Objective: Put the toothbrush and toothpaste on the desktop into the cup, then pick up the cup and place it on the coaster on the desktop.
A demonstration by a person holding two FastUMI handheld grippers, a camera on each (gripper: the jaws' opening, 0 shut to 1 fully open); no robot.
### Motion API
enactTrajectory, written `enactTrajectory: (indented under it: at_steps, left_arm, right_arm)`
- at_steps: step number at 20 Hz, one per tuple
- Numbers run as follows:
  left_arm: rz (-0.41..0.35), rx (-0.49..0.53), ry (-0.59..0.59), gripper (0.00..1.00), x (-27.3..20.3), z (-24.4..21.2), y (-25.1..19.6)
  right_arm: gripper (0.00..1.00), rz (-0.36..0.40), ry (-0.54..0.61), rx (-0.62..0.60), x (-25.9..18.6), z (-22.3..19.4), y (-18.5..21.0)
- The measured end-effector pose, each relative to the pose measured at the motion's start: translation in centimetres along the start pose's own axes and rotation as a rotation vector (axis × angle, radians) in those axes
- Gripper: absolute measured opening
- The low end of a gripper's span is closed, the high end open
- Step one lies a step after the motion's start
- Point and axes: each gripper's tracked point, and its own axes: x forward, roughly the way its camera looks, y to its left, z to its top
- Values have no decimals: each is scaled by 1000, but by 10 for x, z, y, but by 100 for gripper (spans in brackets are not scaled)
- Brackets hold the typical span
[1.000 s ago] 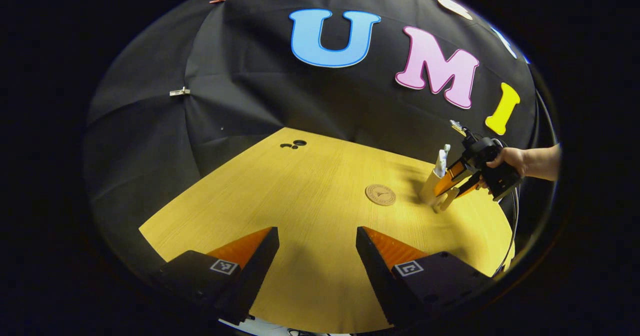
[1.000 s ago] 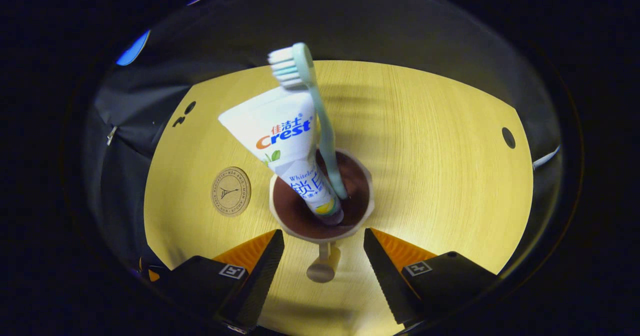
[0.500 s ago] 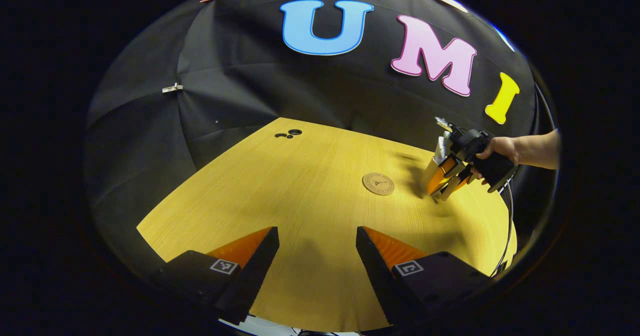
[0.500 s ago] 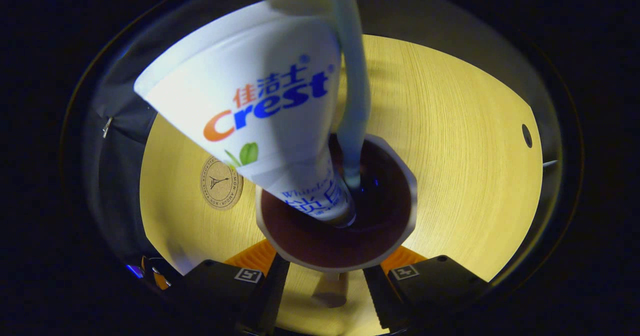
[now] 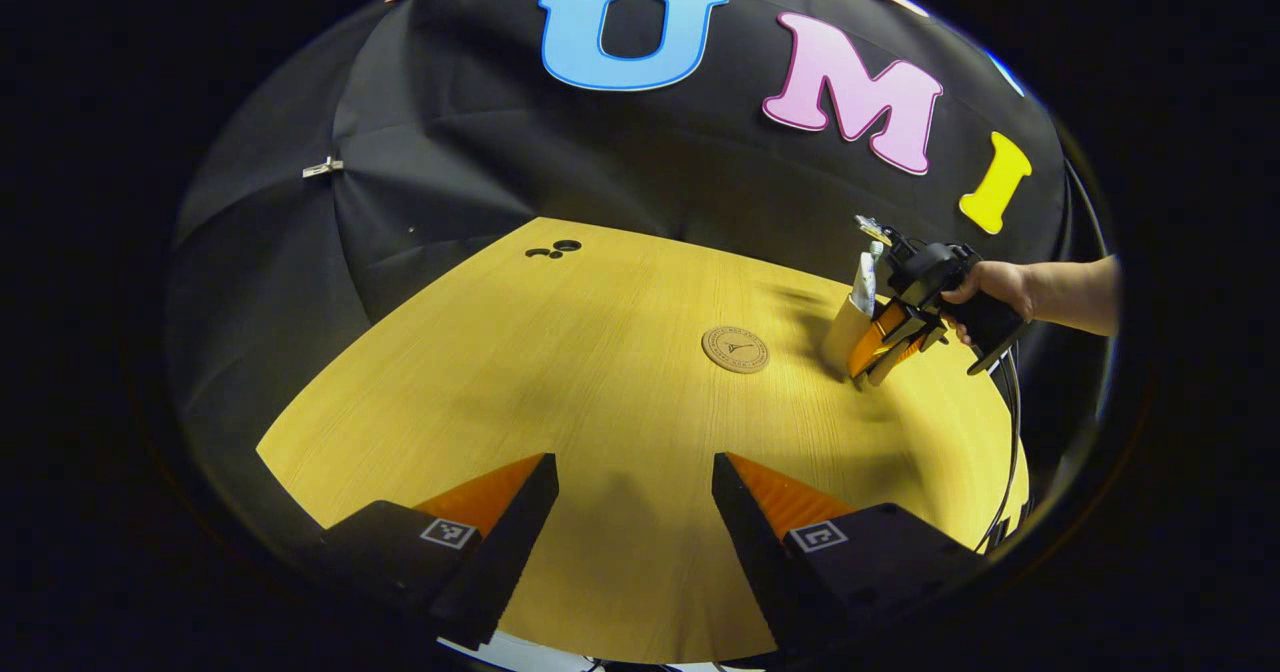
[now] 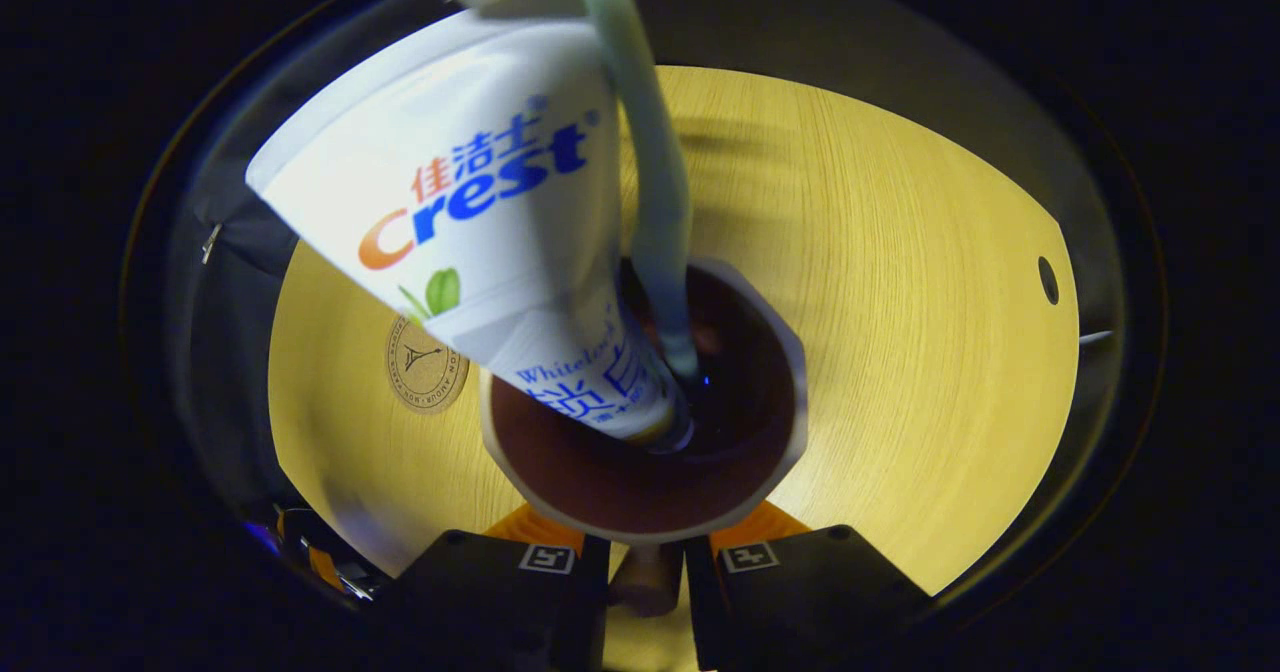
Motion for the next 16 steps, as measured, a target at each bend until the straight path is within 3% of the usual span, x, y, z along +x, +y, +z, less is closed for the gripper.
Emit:
enactTrajectory:
  at_steps: [5,6,7,16]
  left_arm:
    - [-5,18,19,98,0,-8,-5]
    - [-5,19,22,98,0,-10,-5]
    - [-6,18,27,98,-2,-13,-6]
    - [-4,-2,40,98,-9,-24,2]
  right_arm:
    - [30,-35,-30,-89,-2,-1,-2]
    - [24,-36,-34,-99,-2,-2,-1]
    - [30,-37,-38,-104,-3,-2,1]
    - [30,-24,-94,-140,-20,15,35]
